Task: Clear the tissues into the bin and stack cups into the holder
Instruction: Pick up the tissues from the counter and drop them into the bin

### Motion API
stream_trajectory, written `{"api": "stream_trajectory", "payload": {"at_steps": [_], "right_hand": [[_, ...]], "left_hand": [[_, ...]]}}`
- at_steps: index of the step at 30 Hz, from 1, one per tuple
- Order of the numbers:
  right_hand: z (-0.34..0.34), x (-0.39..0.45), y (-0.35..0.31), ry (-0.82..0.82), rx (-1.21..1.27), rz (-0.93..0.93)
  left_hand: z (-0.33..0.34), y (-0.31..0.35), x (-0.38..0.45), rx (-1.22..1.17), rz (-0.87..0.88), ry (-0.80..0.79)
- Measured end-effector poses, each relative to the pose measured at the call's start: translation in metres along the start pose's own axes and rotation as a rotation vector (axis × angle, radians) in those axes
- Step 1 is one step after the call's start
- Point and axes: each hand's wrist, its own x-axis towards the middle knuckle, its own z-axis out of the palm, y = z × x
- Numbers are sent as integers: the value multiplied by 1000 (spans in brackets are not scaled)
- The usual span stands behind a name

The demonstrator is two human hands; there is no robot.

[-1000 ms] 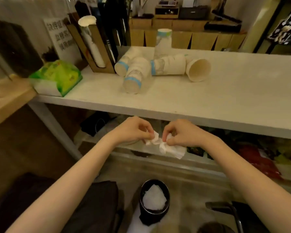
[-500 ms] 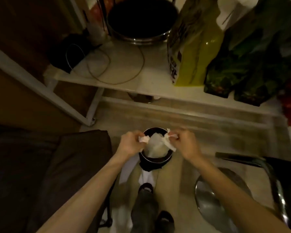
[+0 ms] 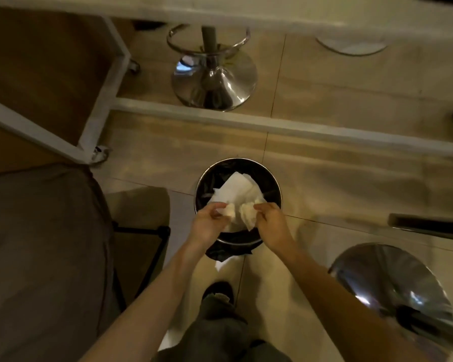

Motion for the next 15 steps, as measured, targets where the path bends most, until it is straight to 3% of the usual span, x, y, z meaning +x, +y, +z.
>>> {"api": "stream_trajectory", "payload": {"at_steps": [4,6,10,15], "right_hand": [[5,4,11,-55,32,19],[-2,-3,11,-45,40,27],[-32,-31,-7,-28,57,24],[-83,-85,-60,-37,53,-38]], "left_hand": [[9,-13,13,119,-112,-174],[6,-10,5,116,-112,-178],[-12,11,-28,-106,-173,-206],[-36,71,-92,12,-151,-180]]}}
